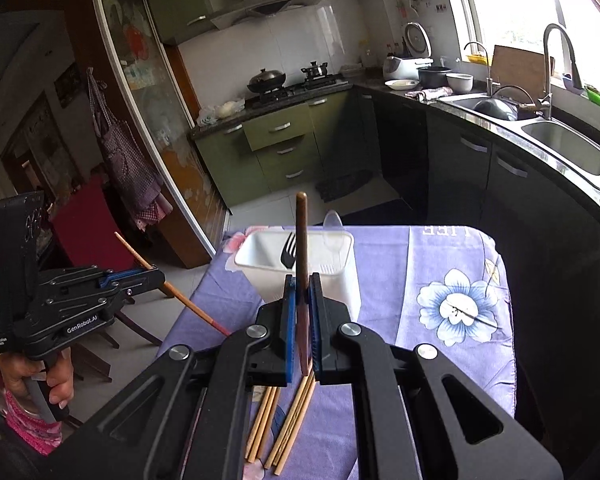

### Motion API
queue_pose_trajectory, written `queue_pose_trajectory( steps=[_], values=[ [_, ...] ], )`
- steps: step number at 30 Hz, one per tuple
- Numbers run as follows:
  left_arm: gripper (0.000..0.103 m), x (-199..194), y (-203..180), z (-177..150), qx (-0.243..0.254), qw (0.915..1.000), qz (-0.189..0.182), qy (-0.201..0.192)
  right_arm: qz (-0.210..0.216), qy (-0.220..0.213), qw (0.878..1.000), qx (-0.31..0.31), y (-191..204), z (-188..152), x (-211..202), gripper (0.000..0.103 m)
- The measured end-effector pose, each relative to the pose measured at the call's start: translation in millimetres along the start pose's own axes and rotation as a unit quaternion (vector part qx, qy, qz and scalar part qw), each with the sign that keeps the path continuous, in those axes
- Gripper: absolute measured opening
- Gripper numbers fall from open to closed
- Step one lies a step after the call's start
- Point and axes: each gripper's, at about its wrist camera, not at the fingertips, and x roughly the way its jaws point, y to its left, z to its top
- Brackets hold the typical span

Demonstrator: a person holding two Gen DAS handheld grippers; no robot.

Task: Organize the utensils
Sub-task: 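Lift both chopsticks over the white caddy and open both tools to drop them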

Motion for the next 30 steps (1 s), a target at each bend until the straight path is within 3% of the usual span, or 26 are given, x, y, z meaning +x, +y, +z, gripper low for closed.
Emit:
queue_pose_trajectory(
  steps=[8,12,15,18,26,30],
  values=[
    [0.006,-42.2,-13.8,58.7,0.014,0.9971,0.012,-0.074,0.005,-0.057,0.998,0.025,-1.0,53.1,-8.0,0.007],
    [0.006,-43.0,-15.2,79.3,0.014,0.9943,0.021,-0.104,-0.017,-0.086,0.996,0.031,-4.0,73.8,-1.2,0.007],
    [0.006,-32.3,-12.0,88.0,0.009,0.9925,0.032,-0.117,-0.035,-0.084,0.995,0.031,-7.3,81.3,15.2,0.007],
    [0.006,-7.9,-5.1,92.2,0.000,0.9936,0.036,-0.107,-0.041,-0.063,0.997,0.030,-12.0,81.6,36.5,0.007],
    [0.006,78.3,18.2,72.0,-0.029,0.9993,0.023,-0.006,-0.057,-0.018,0.998,0.019,-23.7,66.1,81.8,0.007],
    [0.006,95.4,20.0,59.3,-0.026,0.9993,0.023,0.013,-0.058,-0.003,0.998,0.012,-25.2,56.1,96.9,0.009]
  ],
)
